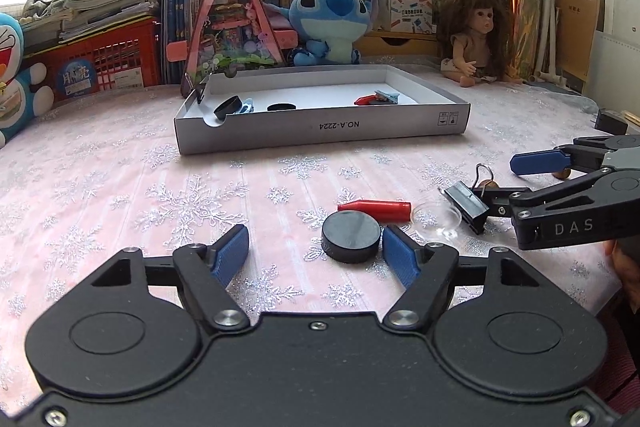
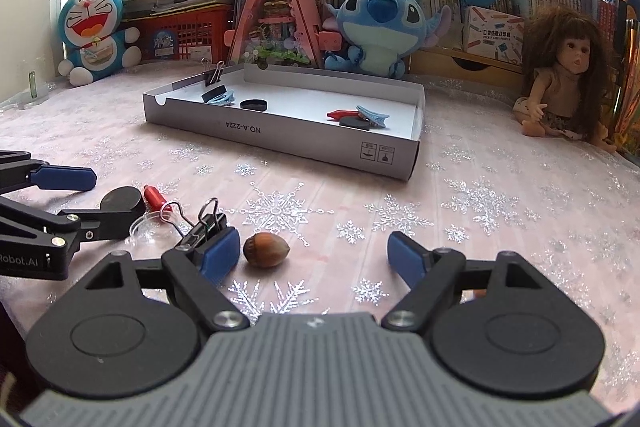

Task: Organize rigid objects
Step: 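Grasp a black puck with the left gripper while the right grasps the brown acorn, then carry the black puck and brown acorn over the white tray with both grippers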

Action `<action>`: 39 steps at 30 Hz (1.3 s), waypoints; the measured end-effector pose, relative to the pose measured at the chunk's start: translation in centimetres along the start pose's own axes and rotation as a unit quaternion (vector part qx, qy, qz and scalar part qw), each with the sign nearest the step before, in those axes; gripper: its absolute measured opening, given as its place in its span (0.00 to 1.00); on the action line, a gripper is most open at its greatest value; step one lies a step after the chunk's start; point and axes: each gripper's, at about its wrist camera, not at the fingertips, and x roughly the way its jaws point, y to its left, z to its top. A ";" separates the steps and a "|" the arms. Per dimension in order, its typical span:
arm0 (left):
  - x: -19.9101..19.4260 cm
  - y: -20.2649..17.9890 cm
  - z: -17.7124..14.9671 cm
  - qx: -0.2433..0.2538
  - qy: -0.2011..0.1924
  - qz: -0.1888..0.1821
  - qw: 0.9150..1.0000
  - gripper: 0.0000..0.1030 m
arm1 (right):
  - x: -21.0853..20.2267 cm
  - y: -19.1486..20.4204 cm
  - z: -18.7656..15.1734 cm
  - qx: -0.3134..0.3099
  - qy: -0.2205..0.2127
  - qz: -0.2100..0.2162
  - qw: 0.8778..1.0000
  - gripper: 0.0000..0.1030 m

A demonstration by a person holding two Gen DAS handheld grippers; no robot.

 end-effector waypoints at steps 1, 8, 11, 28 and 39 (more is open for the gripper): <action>0.0 0.0 0.0 0.000 0.000 0.000 1.000 0.67 | -0.1 0.1 0.0 -0.003 -0.002 -0.001 1.000 0.86; -0.1 0.1 0.1 0.000 -0.003 0.000 1.000 0.51 | -0.3 0.1 0.0 -0.012 -0.001 0.004 1.000 0.86; 0.0 0.0 0.1 0.002 -0.005 0.000 1.000 0.49 | -0.5 0.1 -0.1 -0.016 0.002 0.007 1.000 0.83; -0.2 0.5 0.9 -0.015 -0.015 0.006 1.000 0.29 | -1.3 0.9 0.6 -0.015 -0.017 0.046 0.999 0.27; 0.1 1.8 3.6 -0.029 -0.028 0.021 0.999 0.29 | -0.7 0.0 2.1 -0.002 -0.024 0.009 1.000 0.27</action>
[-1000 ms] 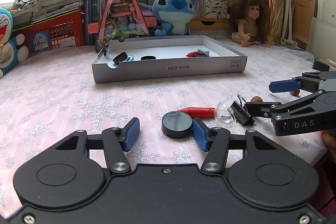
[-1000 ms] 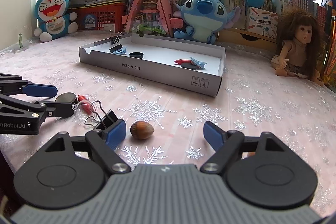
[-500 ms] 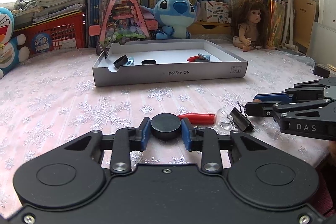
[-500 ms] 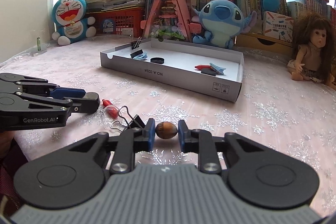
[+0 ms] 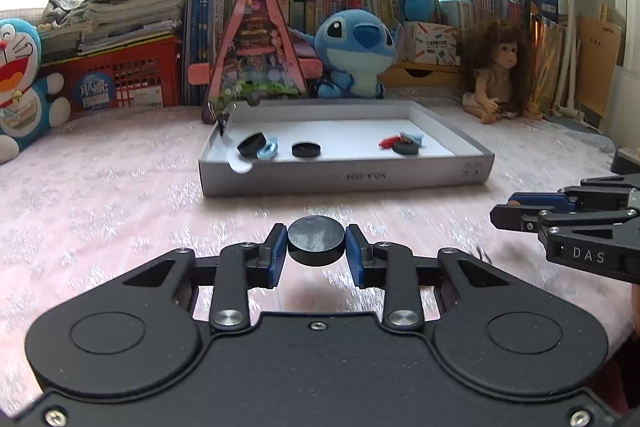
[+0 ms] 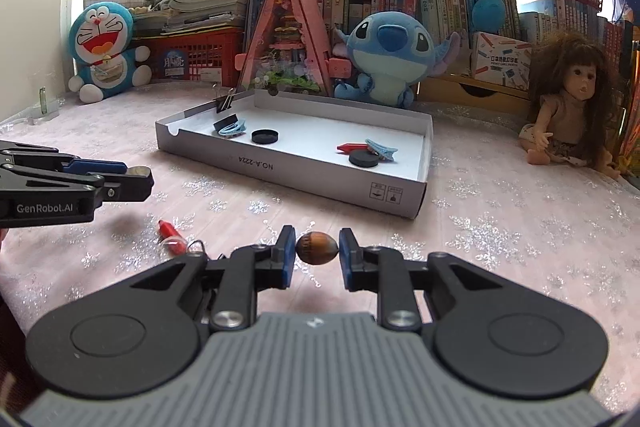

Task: Organize rigid objects
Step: 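Carry the black puck and brown acorn over the white tray with both grippers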

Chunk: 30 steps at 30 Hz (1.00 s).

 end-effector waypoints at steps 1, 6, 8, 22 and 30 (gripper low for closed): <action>0.0 0.1 0.5 -0.001 -0.004 0.002 1.000 0.29 | 0.1 -0.2 0.3 0.003 -0.001 -0.004 1.000 0.27; 0.5 0.7 2.8 -0.011 -0.016 0.003 1.000 0.29 | 0.9 -1.0 1.8 0.018 -0.005 -0.019 1.000 0.27; 0.9 0.9 3.6 -0.019 -0.017 0.005 1.000 0.29 | 1.1 -1.2 2.3 0.019 -0.008 -0.026 0.999 0.27; 4.1 2.6 7.4 -0.036 -0.015 0.009 0.999 0.29 | 3.2 -3.4 5.0 0.051 -0.016 -0.034 0.998 0.27; 8.0 3.1 8.8 -0.045 0.011 0.006 0.999 0.29 | 5.7 -4.4 6.6 0.071 -0.011 -0.035 0.997 0.27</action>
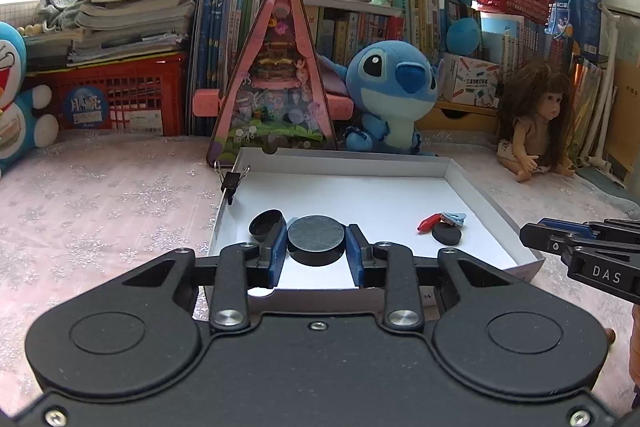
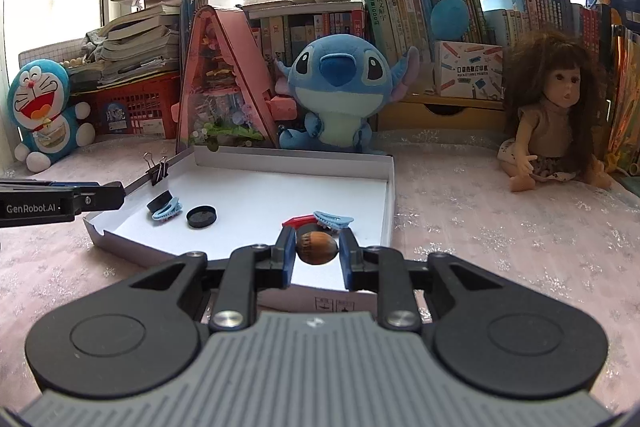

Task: Organize rigid objects
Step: 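Carry the black puck and brown acorn over the white tray with both grippers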

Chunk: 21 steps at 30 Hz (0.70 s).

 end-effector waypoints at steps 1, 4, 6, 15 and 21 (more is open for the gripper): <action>0.5 -0.1 0.2 0.002 0.002 -0.001 1.000 0.29 | 0.4 -0.2 0.1 0.006 0.003 0.001 1.000 0.27; 1.7 -0.2 0.4 0.008 0.003 -0.004 1.000 0.29 | 1.7 -0.5 0.4 0.016 0.010 -0.002 1.000 0.27; 2.5 -0.2 0.5 0.010 0.010 -0.008 1.000 0.29 | 2.5 -0.7 0.5 0.017 0.015 -0.002 1.000 0.27; 6.2 -0.2 0.3 0.016 0.061 -0.013 0.998 0.29 | 5.2 -1.4 1.3 0.034 0.038 -0.005 0.999 0.27; 7.9 -0.9 0.1 0.033 0.079 -0.007 0.996 0.29 | 6.4 -1.2 1.2 0.026 0.050 -0.013 0.998 0.27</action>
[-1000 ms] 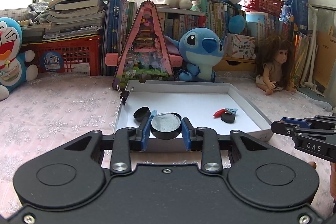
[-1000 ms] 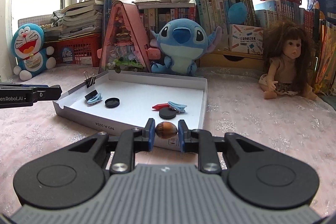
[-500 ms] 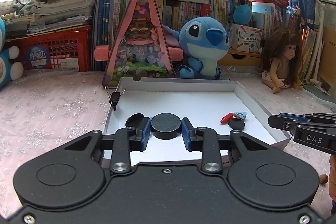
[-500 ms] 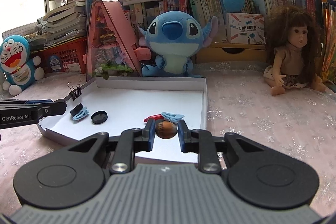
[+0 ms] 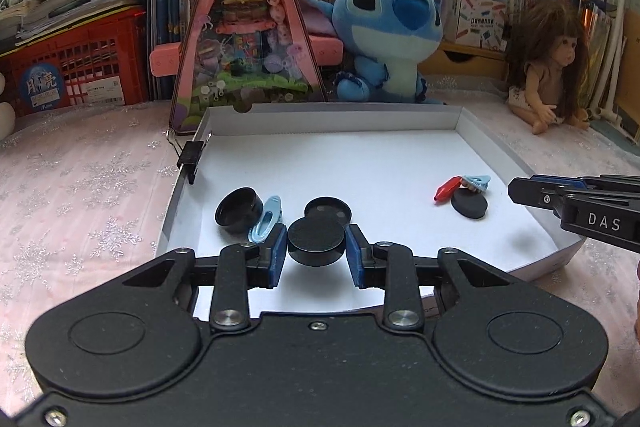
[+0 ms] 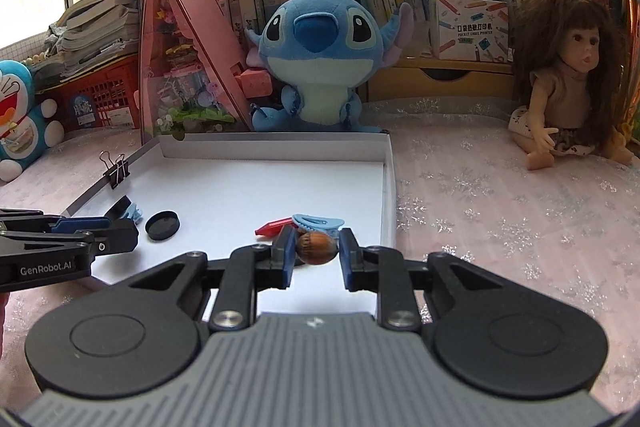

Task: Organize rigid objects
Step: 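Carry the black puck and brown acorn over the white tray with both grippers, then open both grippers to drop the black puck and brown acorn into the tray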

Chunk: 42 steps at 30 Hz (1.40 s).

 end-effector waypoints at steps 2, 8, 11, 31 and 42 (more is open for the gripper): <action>0.5 0.0 0.1 -0.004 0.006 0.002 1.000 0.29 | 0.3 0.0 0.1 -0.001 0.003 -0.002 1.000 0.27; 1.7 0.1 0.2 -0.010 0.013 0.010 1.000 0.29 | 1.2 -0.1 0.3 -0.001 0.010 -0.008 1.000 0.27; 2.2 0.4 0.3 -0.015 0.015 0.016 1.000 0.29 | 1.6 -0.2 0.3 0.000 0.016 -0.011 1.000 0.27; 4.2 0.7 1.2 -0.018 0.002 0.037 0.999 0.29 | 3.2 -0.4 0.5 0.001 0.027 -0.017 0.999 0.27; 4.3 0.7 1.2 -0.015 -0.001 0.037 0.999 0.29 | 3.8 -0.2 0.6 -0.006 0.030 -0.020 0.999 0.27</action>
